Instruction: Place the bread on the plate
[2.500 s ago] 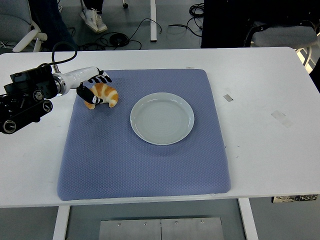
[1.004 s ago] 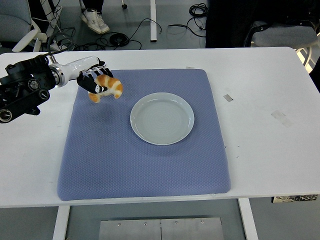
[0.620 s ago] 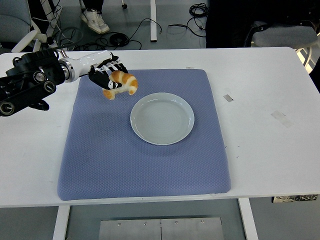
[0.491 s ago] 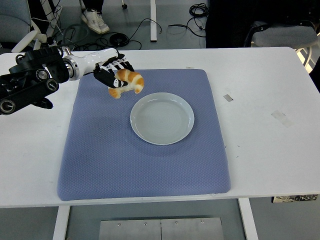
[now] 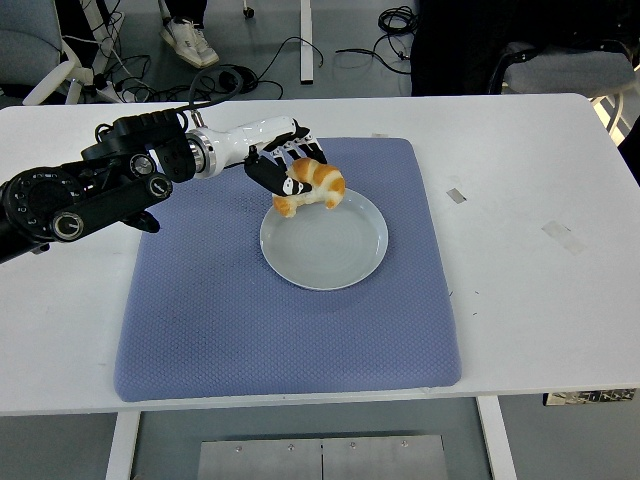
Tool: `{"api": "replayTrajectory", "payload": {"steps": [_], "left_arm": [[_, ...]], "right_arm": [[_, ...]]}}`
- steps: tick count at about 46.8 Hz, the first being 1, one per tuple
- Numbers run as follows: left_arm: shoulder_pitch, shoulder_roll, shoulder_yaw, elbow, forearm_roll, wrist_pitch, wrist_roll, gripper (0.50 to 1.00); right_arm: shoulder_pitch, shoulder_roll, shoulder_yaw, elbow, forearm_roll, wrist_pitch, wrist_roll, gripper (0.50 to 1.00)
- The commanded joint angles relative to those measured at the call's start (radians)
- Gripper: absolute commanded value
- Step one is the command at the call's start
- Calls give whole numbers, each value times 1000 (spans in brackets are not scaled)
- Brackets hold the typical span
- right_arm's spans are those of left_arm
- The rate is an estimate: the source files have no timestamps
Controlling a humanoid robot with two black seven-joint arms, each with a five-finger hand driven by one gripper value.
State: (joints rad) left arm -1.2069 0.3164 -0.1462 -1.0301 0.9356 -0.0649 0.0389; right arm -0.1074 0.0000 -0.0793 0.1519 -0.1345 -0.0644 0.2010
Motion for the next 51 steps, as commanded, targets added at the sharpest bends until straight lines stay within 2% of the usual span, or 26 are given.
{"api": "replayTrajectory", "payload": {"steps": [1,15,25,35,39,44,48,51], "left_arm": [[3,0,5,-2,3,-4,-1,507],[24,-19,26,-2,23,-6,1,552],[26,-23,33,-36,141,1,6,554],[27,-30,33,-36,175,4,4,572],[32,-39,33,-36,181,5,4,592],[36,-45,33,-36,183,5,4,648],[44,-46,33,-36,183,5,4,661],[46,-45,33,-36,181,5,3,708]], "right_arm": [[0,0,0,0,0,0,0,1000],[0,0,1,0,0,0,0,1000],[0,0,0,0,0,0,0,1000],[0,0,0,0,1,0,0,1000],[0,0,0,0,1,0,0,1000],[0,0,0,0,0,0,0,1000],[0,0,0,0,0,0,0,1000],[0,0,1,0,0,0,0,1000]]}}
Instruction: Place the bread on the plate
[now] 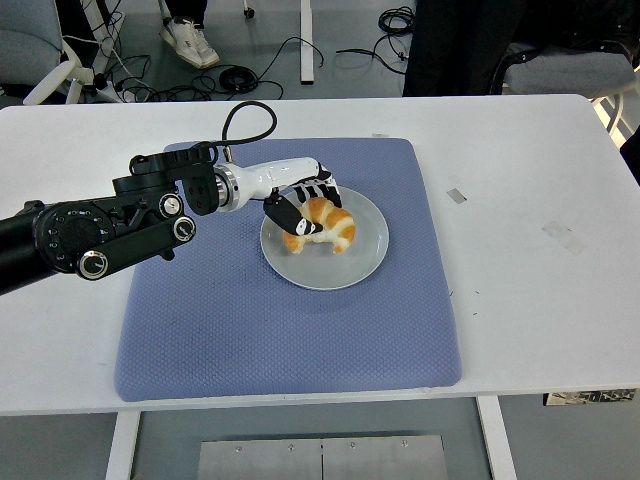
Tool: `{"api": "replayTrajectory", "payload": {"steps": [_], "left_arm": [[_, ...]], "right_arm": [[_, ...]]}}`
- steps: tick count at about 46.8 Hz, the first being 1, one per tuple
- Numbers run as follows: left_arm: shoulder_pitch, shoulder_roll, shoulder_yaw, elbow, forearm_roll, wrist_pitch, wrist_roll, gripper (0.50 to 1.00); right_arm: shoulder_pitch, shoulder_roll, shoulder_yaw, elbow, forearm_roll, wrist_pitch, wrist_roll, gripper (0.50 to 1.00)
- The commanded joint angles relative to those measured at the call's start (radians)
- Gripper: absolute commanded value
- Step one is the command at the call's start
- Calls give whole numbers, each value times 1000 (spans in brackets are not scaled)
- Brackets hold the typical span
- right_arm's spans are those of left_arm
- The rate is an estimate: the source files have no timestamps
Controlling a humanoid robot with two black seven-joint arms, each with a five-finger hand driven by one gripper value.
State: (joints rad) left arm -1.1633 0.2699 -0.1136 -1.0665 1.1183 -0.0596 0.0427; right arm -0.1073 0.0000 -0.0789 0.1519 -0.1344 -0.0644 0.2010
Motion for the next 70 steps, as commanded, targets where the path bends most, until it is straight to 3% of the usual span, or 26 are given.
{"api": "replayTrajectory", "payload": {"steps": [1,8,17,46,67,70], "left_arm": [[1,2,-1,0,-3,0,-1,738],[1,8,-1,0,-5,0,-6,861],[-1,14,-1,0,-9,0,-9,917],[-42,135,-132,0,-399,-11,-43,919],[54,180,-300,2,-503,-9,-66,918],[62,210,-328,2,-505,-9,-69,918]], "right_arm": [[0,0,1,0,-1,0,0,1000],[0,0,1,0,-1,0,0,1000],[0,0,-1,0,1,0,0,1000],[0,0,1,0,-1,0,0,1000],[0,0,-1,0,1,0,0,1000],[0,0,-1,0,1,0,0,1000]]}}
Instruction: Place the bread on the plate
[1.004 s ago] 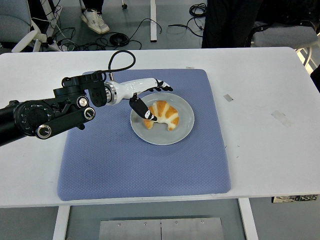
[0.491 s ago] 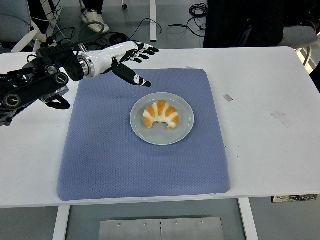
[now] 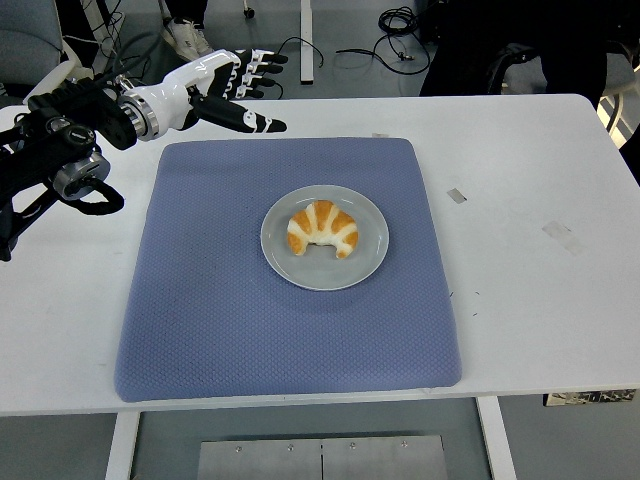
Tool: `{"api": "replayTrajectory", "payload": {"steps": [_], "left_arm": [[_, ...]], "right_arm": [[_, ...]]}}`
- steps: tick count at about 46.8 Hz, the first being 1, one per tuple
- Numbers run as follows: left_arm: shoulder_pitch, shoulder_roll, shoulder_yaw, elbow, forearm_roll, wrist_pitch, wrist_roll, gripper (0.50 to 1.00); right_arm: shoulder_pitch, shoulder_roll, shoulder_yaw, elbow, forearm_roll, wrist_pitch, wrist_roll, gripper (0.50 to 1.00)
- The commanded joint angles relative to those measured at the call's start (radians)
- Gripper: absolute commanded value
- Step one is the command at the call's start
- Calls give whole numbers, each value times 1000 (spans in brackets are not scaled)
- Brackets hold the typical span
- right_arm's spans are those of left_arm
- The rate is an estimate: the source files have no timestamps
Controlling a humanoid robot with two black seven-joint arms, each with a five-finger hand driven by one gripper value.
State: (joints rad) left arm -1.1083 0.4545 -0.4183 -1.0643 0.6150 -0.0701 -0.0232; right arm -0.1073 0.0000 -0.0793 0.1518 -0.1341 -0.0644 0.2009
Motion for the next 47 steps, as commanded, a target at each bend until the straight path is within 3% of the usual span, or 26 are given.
{"api": "replayTrajectory", "payload": {"steps": [1,7,29,47], "left_arm": [[10,38,-36,0,-1,1,-4,918],[47,75,-114,0,-3,3,-43,916],[125,156,-203,27,0,35,-73,908],[177,161,-270,37,0,36,-101,910]], "right_arm": [[0,0,1,0,-1,0,0,1000],[0,0,1,0,-1,0,0,1000],[6,0,-1,11,1,2,0,1000],[-2,0,1,2,-1,0,0,1000]]}}
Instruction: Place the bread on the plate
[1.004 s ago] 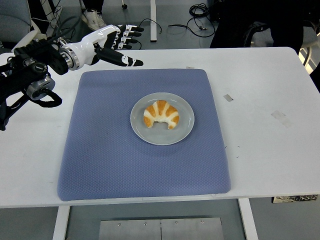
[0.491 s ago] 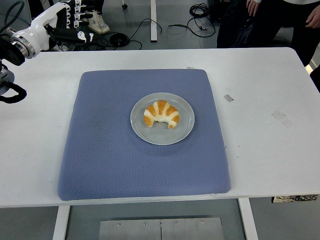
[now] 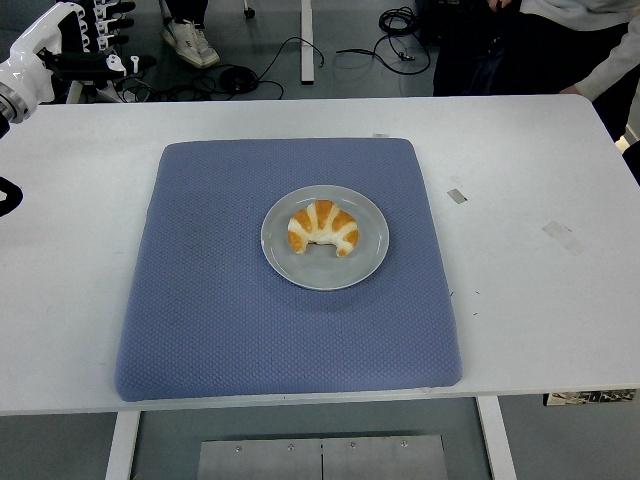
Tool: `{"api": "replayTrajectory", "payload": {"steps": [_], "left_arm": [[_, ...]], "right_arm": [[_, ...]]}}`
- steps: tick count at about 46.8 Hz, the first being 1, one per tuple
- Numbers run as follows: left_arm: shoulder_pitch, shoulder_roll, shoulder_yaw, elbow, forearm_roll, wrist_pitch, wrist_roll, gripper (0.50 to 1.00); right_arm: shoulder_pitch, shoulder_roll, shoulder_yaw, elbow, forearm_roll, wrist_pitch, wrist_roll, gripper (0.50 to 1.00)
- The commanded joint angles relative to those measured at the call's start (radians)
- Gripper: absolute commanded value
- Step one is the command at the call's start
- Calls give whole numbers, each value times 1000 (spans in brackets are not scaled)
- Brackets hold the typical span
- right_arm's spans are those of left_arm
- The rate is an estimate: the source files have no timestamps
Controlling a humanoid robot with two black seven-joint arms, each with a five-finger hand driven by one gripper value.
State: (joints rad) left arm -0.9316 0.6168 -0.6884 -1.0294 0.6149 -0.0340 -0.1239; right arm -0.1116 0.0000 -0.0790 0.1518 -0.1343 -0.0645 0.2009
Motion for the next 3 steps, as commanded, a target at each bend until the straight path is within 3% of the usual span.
{"api": "replayTrajectory", "payload": {"steps": [1,3], "left_arm": [[0,-2,0,2,0,0,0,910],[2,0,0,2,0,2,1,910]], "right_arm": [[4,0,1,0,-1,0,0,1000],[6,0,1,2,1,0,0,1000]]}}
